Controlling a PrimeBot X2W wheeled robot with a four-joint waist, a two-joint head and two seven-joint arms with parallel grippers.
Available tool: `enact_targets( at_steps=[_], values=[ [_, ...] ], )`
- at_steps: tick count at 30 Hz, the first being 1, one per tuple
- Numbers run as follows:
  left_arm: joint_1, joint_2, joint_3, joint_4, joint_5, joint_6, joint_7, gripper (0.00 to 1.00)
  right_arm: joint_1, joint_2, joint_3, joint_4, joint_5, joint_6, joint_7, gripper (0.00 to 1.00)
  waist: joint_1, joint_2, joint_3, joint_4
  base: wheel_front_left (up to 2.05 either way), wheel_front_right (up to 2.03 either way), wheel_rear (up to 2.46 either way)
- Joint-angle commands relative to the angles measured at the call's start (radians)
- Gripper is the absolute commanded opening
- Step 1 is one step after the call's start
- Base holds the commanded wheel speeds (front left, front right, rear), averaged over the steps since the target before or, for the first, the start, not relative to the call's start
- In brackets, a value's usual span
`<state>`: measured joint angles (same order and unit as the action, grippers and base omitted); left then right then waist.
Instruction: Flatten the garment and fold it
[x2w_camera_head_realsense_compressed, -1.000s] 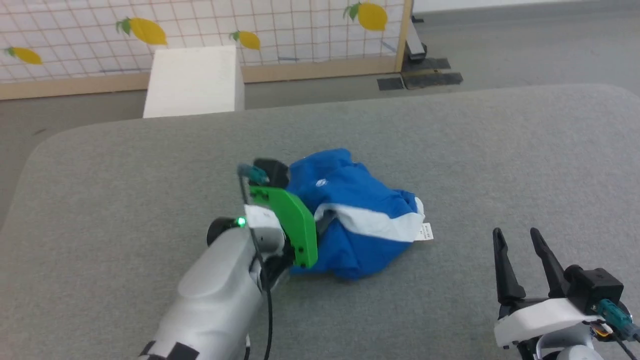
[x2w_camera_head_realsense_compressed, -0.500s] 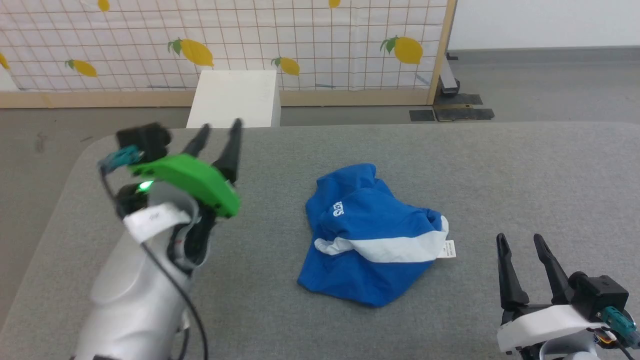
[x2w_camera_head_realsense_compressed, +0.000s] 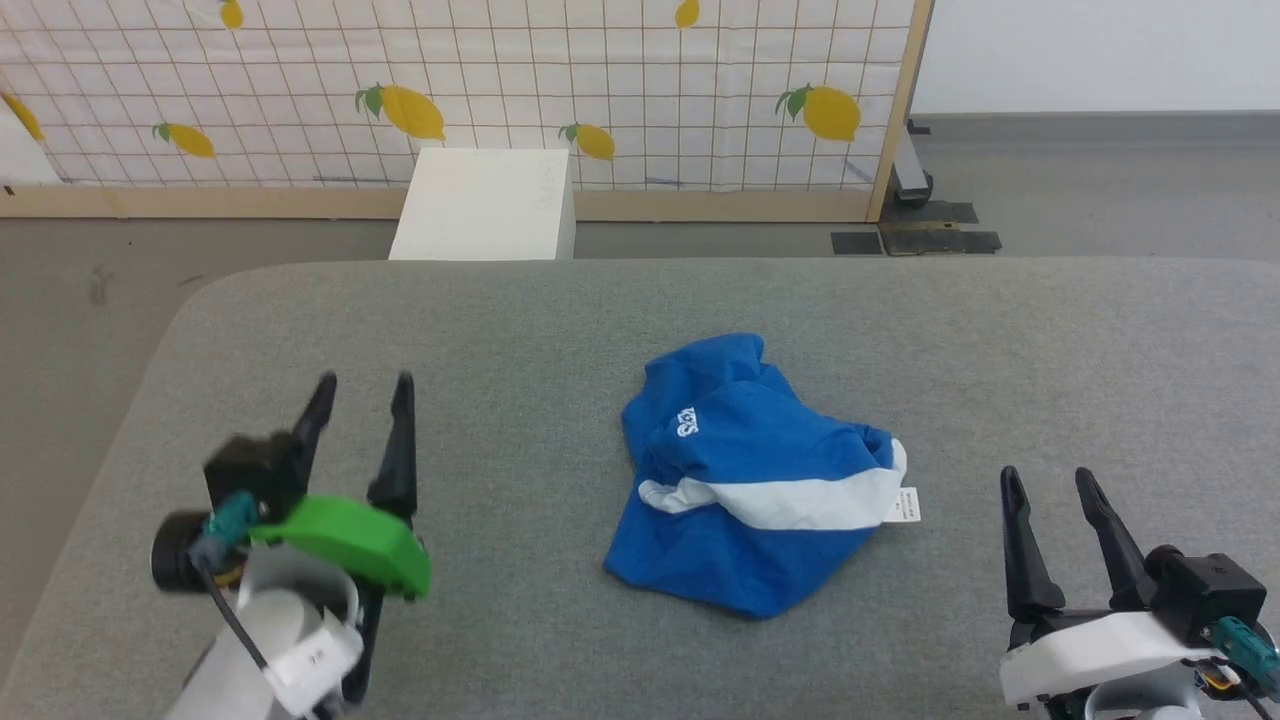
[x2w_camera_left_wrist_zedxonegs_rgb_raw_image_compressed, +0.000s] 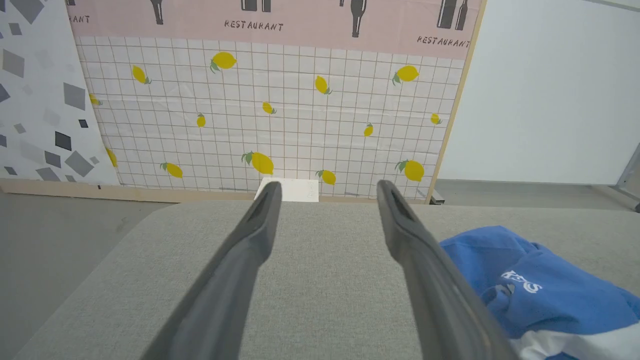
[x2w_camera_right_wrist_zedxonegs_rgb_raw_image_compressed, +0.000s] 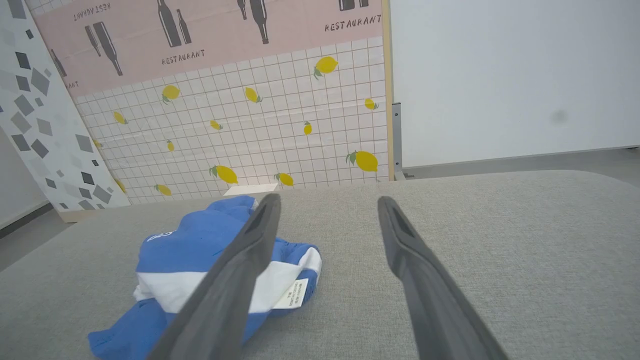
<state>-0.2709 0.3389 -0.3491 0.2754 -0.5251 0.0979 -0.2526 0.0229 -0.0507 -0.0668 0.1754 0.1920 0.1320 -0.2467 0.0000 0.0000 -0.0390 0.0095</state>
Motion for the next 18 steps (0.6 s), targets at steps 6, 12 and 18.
enact_targets(
  at_steps=[6,12,18],
  values=[
    [0.089,0.002,-0.007,-0.012,0.019,0.018,-0.008,1.00,0.014,0.001,0.000,0.010,0.006,-0.001,-0.002,1.00,0.0000,0.0000,0.011,-0.008,0.00,0.00,0.00],
    [0.114,-0.009,-0.007,-0.010,0.016,0.019,-0.008,1.00,0.007,0.001,-0.001,0.019,0.009,-0.001,-0.005,1.00,0.0000,0.0000,0.026,-0.010,0.00,0.00,0.00],
    [0.118,-0.019,0.001,-0.019,0.015,0.024,-0.009,1.00,-0.027,0.001,0.013,0.025,0.018,-0.001,0.040,1.00,0.0000,0.0000,0.046,-0.016,0.00,0.00,0.00]
  ],
)
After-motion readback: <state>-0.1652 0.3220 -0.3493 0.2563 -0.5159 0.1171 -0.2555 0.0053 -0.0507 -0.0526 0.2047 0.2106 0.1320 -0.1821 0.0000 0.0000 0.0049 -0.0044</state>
